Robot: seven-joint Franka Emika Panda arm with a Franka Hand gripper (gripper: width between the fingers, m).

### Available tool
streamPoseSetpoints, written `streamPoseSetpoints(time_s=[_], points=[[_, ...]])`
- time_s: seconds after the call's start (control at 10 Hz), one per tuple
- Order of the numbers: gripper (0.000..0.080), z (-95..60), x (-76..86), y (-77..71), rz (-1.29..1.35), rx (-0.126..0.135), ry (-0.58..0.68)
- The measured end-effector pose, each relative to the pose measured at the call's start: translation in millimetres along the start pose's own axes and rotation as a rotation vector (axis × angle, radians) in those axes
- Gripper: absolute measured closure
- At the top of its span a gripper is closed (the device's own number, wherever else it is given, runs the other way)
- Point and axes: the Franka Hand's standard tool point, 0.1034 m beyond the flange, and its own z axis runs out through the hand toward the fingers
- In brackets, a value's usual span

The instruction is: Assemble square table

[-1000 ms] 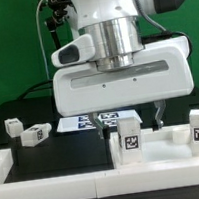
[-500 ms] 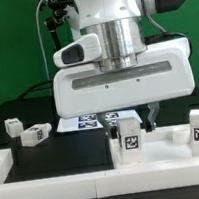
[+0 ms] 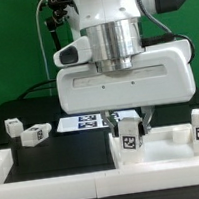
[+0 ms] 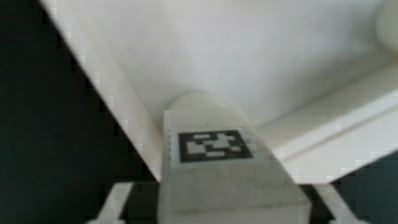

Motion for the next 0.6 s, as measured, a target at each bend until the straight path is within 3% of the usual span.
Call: streamPoseSetpoints(time_s=[0.1, 0.2, 0.6], points=[[0.0509, -2.0, 1.0, -0.3, 0.228, -0.001, -0.029], [0.0509, -2.7, 5.4, -1.5, 0.357, 0.029, -0.055], [0.0501, -0.8, 4.7, -0.8, 0.451, 0.039, -0.060]])
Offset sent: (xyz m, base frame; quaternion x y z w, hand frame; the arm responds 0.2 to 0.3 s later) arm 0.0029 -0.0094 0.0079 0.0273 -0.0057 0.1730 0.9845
